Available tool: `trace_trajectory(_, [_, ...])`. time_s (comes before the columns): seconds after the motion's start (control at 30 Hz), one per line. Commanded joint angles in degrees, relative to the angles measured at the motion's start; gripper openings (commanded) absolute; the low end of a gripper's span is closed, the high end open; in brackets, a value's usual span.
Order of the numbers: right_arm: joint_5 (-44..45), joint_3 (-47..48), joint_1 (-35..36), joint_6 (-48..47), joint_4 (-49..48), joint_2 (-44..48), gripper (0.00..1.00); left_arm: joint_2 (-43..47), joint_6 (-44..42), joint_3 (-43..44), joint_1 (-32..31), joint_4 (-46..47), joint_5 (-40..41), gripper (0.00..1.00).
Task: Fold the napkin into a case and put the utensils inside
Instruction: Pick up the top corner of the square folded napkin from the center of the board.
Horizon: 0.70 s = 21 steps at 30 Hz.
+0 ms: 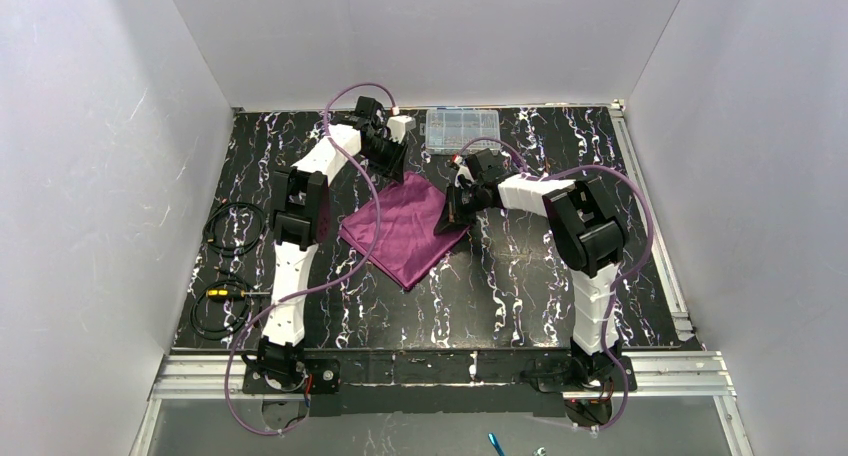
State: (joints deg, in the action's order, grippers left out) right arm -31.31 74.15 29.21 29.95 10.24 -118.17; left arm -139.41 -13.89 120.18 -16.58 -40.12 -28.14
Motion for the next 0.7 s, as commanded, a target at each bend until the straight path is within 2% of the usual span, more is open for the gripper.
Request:
trace_trajectory(0.0, [-0.8, -0.3, -0.2, -0.1, -1.5, -0.4, 0.01, 1.3, -0.5, 0.8, 0.1, -1.5, -1.2, 0.28])
trace_trajectory(0.1, [-0.9, -0.4, -0.3, -0.2, -1.5, -0.4, 0.01, 1.4, -0.8, 0.6, 0.1, -1.5, -1.2, 0.29])
trace_trajectory(0.17, [-0.9, -0.6, -0.2, -0.2, -1.7, -0.4, 0.01, 1.5, -0.9, 0.4, 0.1, -1.5, -1.5, 0.24])
trace_trajectory(0.33, [-1.0, -0.7, -0.3, -0.1, -1.7, -0.4, 0.01, 2.6, -1.0, -0.8, 0.1, -0.1, -1.2, 0.00])
trace_trajectory(0.67, [-0.9, -0.8, -0.2, -0.1, -1.9, -0.2, 0.01, 7.5, -2.9, -5.8, -0.3, 4.6, 1.1, 0.00])
